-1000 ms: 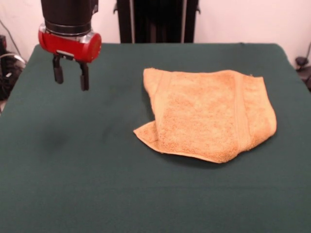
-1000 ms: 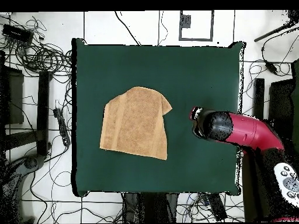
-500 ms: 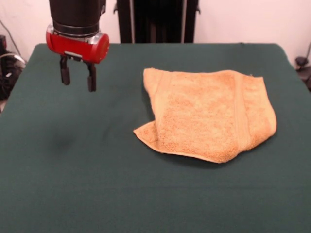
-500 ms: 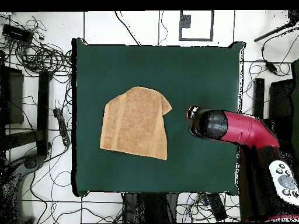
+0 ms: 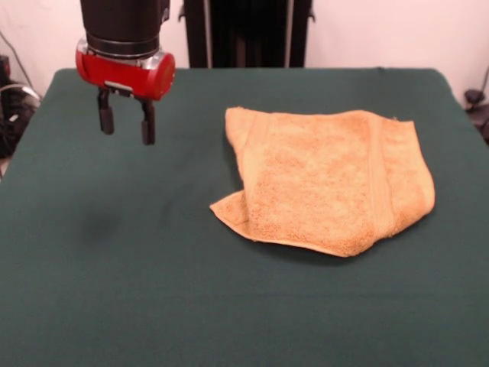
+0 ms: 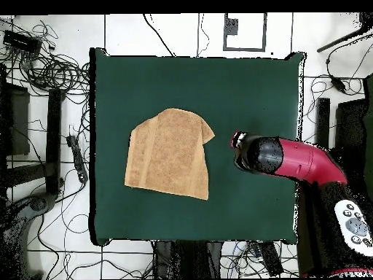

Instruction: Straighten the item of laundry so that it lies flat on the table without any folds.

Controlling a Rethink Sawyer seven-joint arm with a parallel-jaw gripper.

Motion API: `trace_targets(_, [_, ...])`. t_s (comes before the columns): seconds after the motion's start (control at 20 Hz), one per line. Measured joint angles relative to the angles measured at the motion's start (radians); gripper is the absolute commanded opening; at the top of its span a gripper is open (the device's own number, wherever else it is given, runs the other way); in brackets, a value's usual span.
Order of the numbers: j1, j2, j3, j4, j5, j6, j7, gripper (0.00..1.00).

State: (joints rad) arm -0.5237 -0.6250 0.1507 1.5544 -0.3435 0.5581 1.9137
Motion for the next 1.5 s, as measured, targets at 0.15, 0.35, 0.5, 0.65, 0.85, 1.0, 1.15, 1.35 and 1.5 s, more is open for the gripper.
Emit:
trace_targets(0.15, [0.006, 0.0, 0.0, 0.0, 0.007, 0.0, 0.0, 1.0])
trace_targets(0.35, [0.012, 0.0, 0.0, 0.0, 0.014, 0.0, 0.0, 1.0])
trace_targets(0.5, [0.014, 0.0, 0.0, 0.0, 0.018, 0.0, 0.0, 1.0])
trace_targets(0.65, [0.014, 0.0, 0.0, 0.0, 0.018, 0.0, 0.0, 1.0])
trace_targets(0.85, [0.015, 0.0, 0.0, 0.0, 0.018, 0.0, 0.0, 1.0])
trace_targets(1.0, [0.016, 0.0, 0.0, 0.0, 0.019, 0.0, 0.0, 1.0])
trace_targets(1.15, [0.019, 0.0, 0.0, 0.0, 0.019, 0.0, 0.0, 1.0])
trace_targets(1.35, [0.026, 0.0, 0.0, 0.001, 0.019, 0.0, 0.0, 1.0])
trace_targets(1.5, [0.035, 0.0, -0.001, 0.001, 0.019, 0.0, 0.0, 1.0])
